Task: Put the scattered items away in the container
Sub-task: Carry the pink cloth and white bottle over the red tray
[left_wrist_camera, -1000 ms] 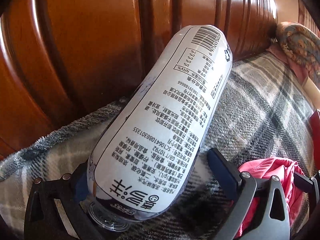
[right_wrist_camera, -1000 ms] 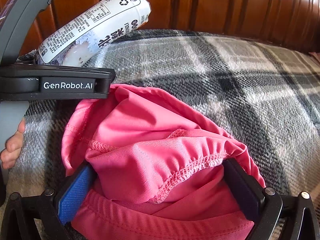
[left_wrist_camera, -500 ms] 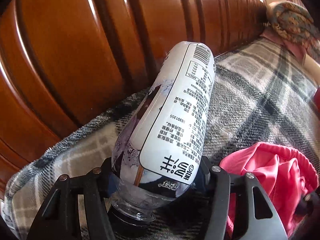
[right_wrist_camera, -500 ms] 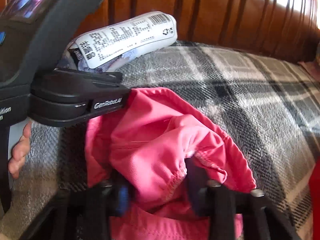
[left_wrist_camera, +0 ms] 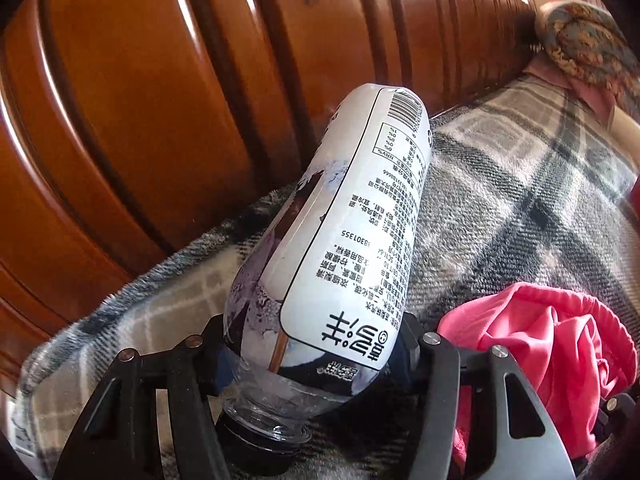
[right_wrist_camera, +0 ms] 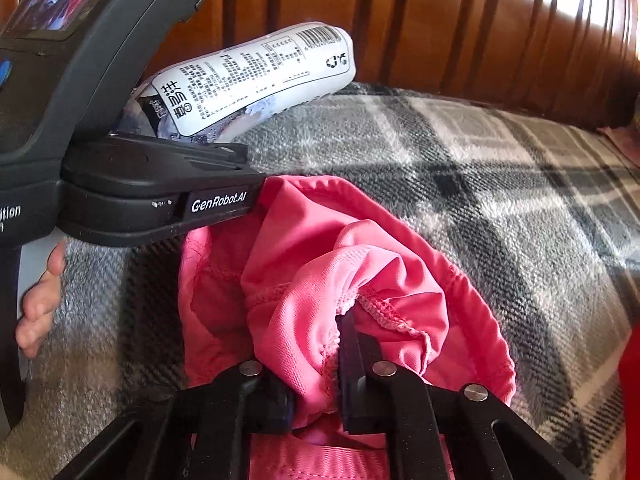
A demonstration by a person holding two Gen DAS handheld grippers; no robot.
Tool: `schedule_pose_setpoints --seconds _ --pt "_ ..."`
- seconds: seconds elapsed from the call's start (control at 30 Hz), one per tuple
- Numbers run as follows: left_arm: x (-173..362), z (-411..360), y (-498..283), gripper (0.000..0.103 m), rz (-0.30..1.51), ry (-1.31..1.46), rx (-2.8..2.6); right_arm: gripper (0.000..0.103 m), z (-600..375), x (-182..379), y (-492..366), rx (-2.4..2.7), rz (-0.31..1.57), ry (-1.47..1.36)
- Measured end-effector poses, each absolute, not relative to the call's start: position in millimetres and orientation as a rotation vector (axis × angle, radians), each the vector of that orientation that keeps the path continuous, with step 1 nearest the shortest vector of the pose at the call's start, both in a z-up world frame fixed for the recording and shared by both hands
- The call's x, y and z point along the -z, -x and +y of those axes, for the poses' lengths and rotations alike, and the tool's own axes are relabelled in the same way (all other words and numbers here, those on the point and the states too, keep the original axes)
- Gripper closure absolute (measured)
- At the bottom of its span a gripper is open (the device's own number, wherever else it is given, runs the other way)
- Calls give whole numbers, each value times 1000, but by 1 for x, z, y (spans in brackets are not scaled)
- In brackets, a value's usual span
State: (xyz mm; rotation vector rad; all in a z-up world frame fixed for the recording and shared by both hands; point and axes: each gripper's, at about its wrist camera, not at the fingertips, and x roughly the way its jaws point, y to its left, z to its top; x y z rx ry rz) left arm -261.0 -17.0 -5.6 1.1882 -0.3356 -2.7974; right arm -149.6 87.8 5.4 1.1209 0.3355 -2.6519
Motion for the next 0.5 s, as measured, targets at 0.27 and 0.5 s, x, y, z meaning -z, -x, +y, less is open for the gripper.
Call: schedule_pose_setpoints --seconds 0.27,0.5 --pt "-22 -6 224 40 -400 -1045 2824 96 103 -25 142 2699 261 -1077" --pt "-56 -8 205 40 -339 -968 2864 96 113 -58 135 2721 143 -982"
